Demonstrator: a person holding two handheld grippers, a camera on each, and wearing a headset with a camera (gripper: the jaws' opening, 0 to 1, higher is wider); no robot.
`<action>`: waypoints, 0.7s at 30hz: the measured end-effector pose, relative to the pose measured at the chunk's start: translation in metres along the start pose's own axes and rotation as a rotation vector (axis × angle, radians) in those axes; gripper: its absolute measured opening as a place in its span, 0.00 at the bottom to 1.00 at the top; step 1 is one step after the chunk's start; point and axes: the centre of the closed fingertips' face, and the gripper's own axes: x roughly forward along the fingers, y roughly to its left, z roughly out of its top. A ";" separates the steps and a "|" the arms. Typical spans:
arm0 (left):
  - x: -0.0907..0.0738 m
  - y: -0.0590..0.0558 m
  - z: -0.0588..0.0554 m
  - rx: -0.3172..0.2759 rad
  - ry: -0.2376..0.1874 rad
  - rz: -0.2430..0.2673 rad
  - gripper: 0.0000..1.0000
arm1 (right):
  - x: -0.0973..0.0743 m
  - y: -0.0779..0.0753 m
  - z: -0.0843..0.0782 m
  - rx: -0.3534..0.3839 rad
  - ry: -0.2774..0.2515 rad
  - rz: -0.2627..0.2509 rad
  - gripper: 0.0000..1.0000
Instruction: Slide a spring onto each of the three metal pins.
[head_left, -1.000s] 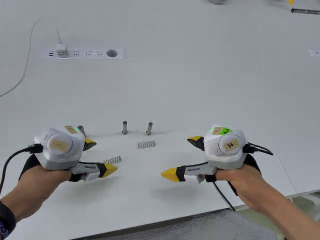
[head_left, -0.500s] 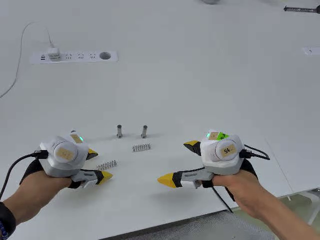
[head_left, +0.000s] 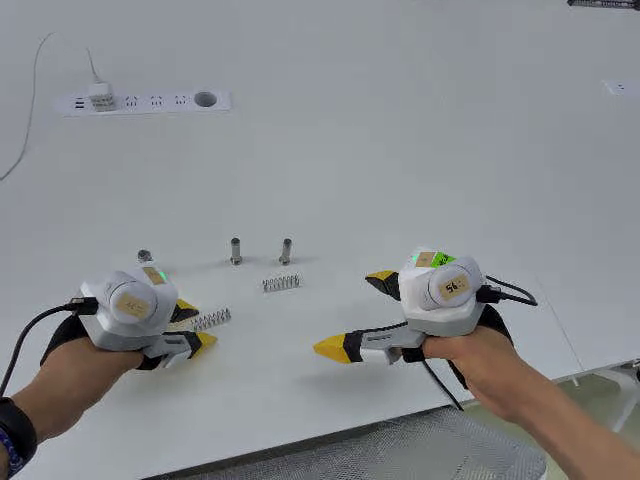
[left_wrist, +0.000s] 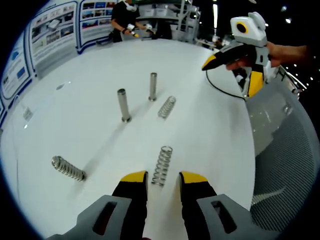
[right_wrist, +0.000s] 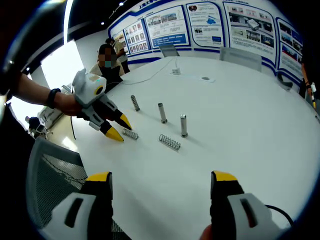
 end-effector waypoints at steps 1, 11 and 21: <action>0.000 0.000 0.001 0.004 -0.002 0.001 0.25 | 0.000 0.000 0.000 0.000 0.000 0.000 0.82; 0.002 0.006 0.001 0.081 0.023 0.053 0.14 | -0.001 -0.001 0.000 0.003 -0.001 -0.002 0.82; 0.000 0.007 0.002 0.047 0.043 0.074 0.10 | 0.002 0.007 0.002 -0.007 -0.002 0.011 0.82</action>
